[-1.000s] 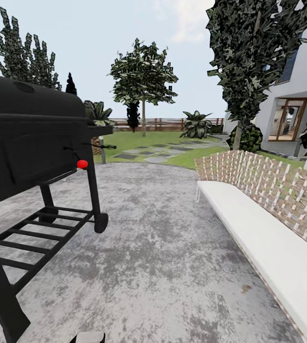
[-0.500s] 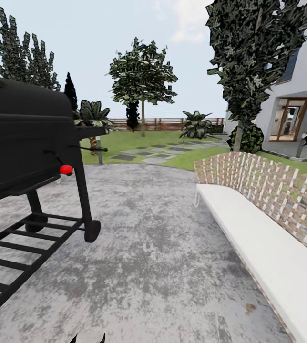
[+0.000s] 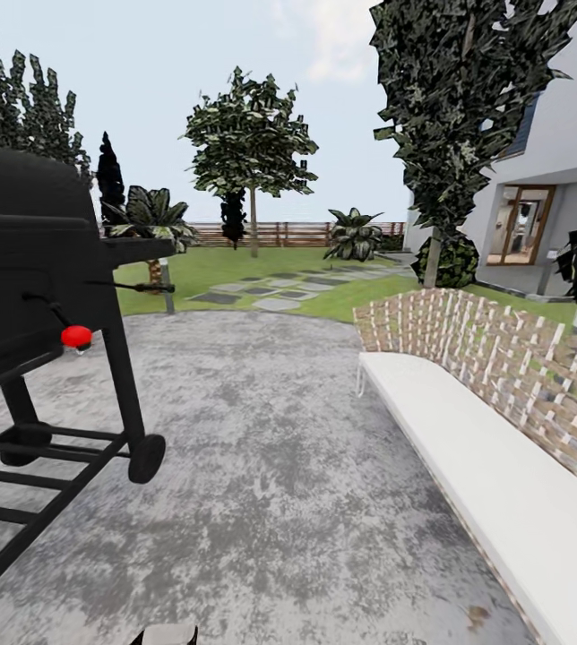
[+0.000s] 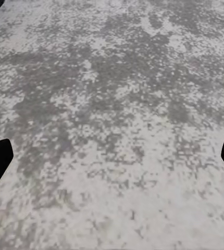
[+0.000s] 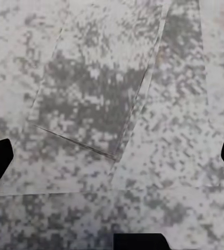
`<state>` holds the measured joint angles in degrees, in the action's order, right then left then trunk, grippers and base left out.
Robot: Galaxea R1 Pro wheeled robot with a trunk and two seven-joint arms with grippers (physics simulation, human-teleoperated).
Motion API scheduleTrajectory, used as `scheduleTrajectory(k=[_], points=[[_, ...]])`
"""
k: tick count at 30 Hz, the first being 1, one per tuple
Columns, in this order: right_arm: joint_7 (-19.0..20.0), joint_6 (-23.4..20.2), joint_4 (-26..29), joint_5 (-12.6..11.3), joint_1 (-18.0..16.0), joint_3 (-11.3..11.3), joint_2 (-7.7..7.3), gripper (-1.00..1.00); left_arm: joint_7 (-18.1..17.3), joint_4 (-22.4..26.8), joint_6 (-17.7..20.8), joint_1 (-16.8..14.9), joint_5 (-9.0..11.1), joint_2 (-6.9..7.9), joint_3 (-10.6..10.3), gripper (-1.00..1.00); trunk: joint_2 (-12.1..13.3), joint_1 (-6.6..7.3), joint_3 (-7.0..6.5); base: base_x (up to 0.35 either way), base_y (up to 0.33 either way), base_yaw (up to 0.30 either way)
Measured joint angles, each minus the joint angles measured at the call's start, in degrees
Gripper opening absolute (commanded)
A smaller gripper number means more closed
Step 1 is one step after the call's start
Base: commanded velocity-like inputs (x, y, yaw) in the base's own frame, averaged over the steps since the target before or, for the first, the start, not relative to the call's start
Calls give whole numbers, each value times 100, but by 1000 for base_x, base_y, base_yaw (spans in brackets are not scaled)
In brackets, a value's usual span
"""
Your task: In the garden, pick up the pesticide atomizer on the floor and spray pesticide onto both trees until each tree trunk is fully covered.
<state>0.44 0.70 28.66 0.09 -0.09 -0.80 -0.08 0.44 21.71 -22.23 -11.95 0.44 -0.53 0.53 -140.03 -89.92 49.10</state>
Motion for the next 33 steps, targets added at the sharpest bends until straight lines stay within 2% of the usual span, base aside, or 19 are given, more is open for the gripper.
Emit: scheduleTrajectory(k=[33], points=[[0,0,-9,0,0,1,8,100,0,0,1,0,0,0,0,100,0,0,0,336,0,0]])
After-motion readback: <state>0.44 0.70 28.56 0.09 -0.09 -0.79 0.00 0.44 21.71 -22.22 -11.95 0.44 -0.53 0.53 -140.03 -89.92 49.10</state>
